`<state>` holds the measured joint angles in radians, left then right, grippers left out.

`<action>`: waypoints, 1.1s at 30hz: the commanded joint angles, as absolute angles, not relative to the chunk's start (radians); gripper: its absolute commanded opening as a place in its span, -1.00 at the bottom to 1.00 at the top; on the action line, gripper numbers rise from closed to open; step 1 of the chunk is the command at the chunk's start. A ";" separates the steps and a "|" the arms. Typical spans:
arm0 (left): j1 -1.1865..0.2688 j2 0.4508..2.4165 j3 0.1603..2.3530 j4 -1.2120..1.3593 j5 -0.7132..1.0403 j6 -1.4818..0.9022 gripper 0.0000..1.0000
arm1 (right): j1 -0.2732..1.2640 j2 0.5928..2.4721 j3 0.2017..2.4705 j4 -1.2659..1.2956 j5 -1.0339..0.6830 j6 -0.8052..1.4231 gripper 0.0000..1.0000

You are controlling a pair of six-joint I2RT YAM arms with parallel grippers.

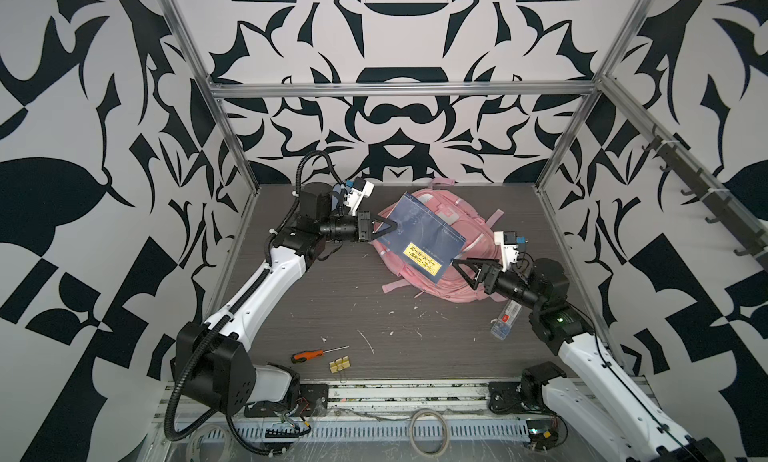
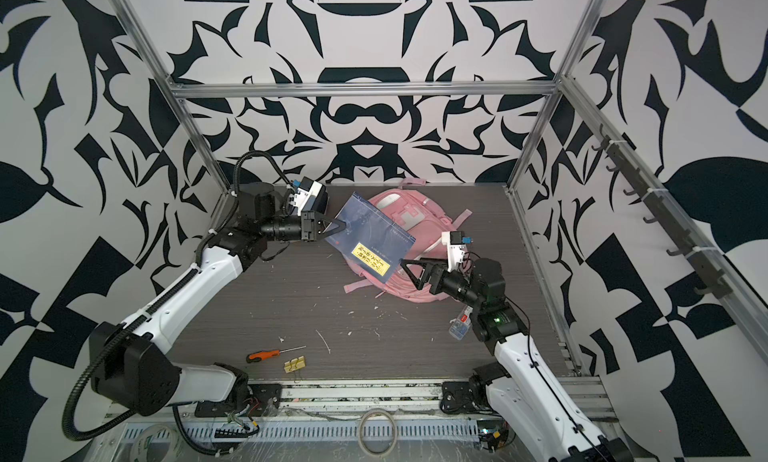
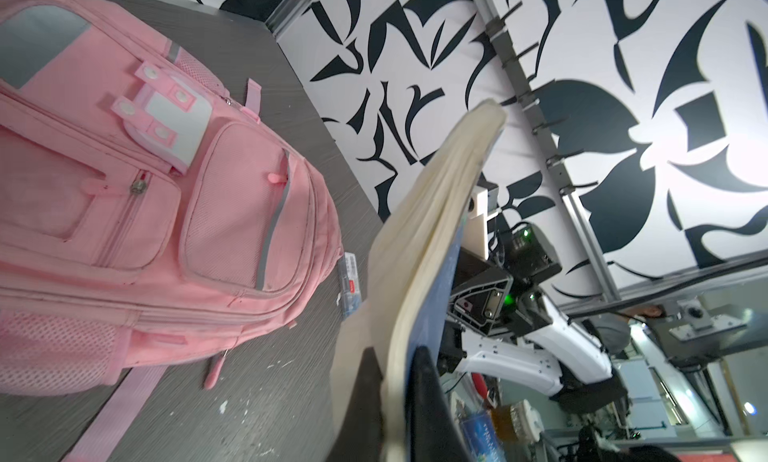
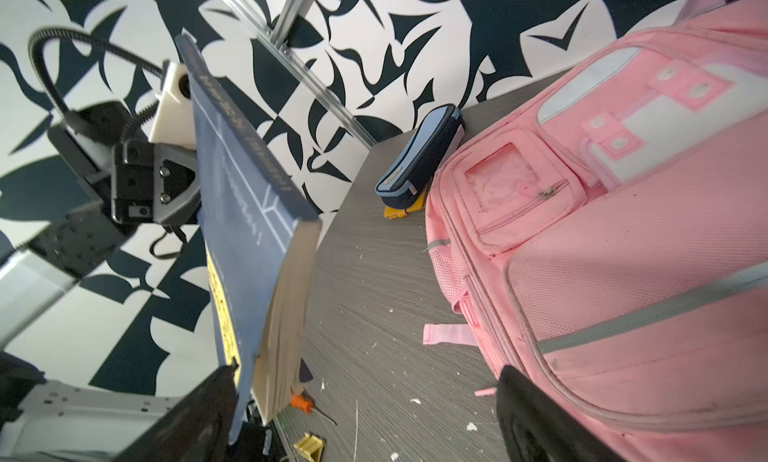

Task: Pack the student bag
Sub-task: 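Raise the dark blue book upright above the backpack with both grippers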

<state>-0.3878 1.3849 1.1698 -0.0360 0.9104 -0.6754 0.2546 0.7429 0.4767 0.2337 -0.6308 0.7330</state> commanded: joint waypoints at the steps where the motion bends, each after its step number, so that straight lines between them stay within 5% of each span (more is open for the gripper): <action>1: -0.405 1.424 1.146 0.177 0.893 -0.827 -1.00 | 0.256 0.749 0.477 0.517 -0.563 0.876 0.99; 4: -0.425 1.452 1.157 0.171 0.884 -0.828 -1.00 | 0.262 0.818 0.447 0.698 -0.574 0.966 0.99; 14: -0.473 1.515 1.152 0.311 0.835 -0.911 -1.00 | 0.307 0.935 0.498 0.714 -0.612 0.934 0.95; 19: -0.485 1.528 1.149 0.324 0.838 -0.924 -1.00 | 0.306 0.952 0.460 0.845 -0.572 0.974 0.68; 31: -0.508 1.531 1.168 0.209 0.830 -0.856 -1.00 | 0.307 0.976 0.468 0.892 -0.581 0.985 -0.86; 33: -0.506 1.529 1.187 0.131 0.799 -0.817 -0.68 | 0.305 0.932 0.481 0.810 -0.579 0.932 -1.00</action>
<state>-0.4911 1.5311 1.1564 0.2173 0.8165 -0.8692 0.3027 0.9878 0.4423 0.8093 -0.5716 0.9936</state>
